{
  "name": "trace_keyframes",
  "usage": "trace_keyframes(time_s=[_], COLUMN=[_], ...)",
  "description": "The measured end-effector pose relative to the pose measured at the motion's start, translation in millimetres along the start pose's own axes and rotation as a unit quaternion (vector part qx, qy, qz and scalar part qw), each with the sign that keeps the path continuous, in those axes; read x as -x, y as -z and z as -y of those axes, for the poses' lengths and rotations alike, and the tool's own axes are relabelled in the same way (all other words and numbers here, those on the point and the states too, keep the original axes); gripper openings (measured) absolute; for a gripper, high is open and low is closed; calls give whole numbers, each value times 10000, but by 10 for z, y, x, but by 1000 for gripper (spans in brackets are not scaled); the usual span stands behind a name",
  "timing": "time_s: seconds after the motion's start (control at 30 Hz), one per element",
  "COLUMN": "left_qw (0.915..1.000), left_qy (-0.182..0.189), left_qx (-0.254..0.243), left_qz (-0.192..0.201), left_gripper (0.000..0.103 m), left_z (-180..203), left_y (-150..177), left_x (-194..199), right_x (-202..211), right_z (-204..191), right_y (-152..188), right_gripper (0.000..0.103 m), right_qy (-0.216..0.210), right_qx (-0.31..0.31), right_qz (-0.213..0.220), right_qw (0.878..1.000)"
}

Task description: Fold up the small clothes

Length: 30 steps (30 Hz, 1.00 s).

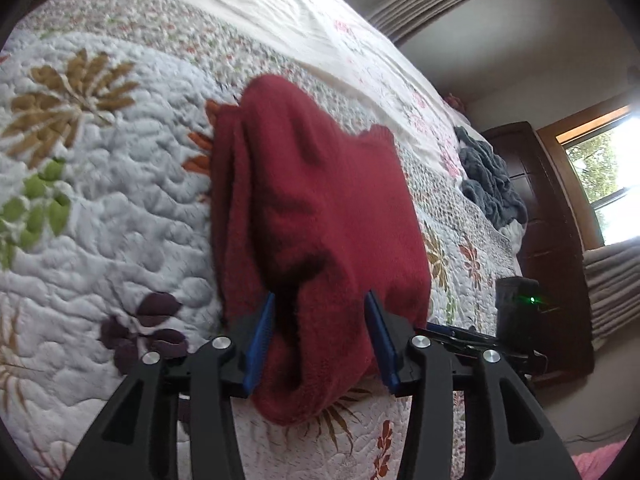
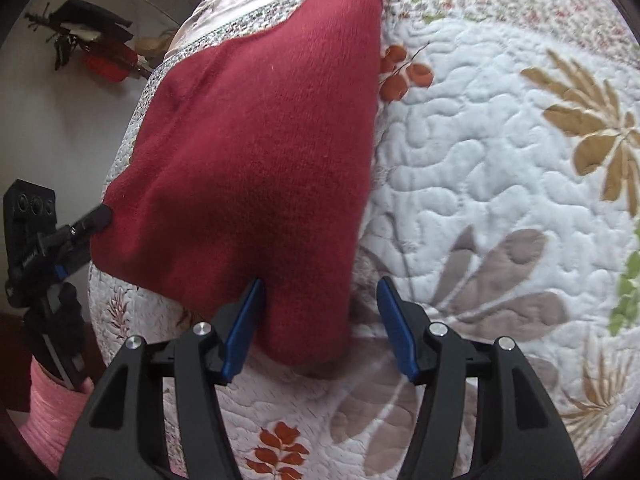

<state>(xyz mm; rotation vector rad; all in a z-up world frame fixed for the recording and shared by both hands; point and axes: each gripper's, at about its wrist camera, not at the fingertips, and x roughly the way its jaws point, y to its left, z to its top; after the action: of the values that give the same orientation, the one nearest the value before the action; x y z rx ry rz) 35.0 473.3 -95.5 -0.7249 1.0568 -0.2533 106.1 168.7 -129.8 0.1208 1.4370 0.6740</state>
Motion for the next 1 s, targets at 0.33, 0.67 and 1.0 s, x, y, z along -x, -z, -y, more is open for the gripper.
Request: trace_keyframes(time_s=[0.33, 0.67, 1.0], left_qw=[9998, 9992, 9991], left_qy=[32, -80, -327], left_qx=[88, 12, -282], left_qz=[-154, -392, 36], left_gripper=[10, 13, 42], left_z=[-103, -246, -60], left_y=[-36, 66, -434], left_x=[-65, -227, 206], right_x=[285, -54, 488], right_z=[-102, 7, -108], right_y=[39, 124, -284], right_gripper=[16, 19, 45], right_qy=[-312, -83, 81], right_qx=[373, 286, 731], right_qz=[57, -253, 307], right_qw=[9988, 9992, 9968])
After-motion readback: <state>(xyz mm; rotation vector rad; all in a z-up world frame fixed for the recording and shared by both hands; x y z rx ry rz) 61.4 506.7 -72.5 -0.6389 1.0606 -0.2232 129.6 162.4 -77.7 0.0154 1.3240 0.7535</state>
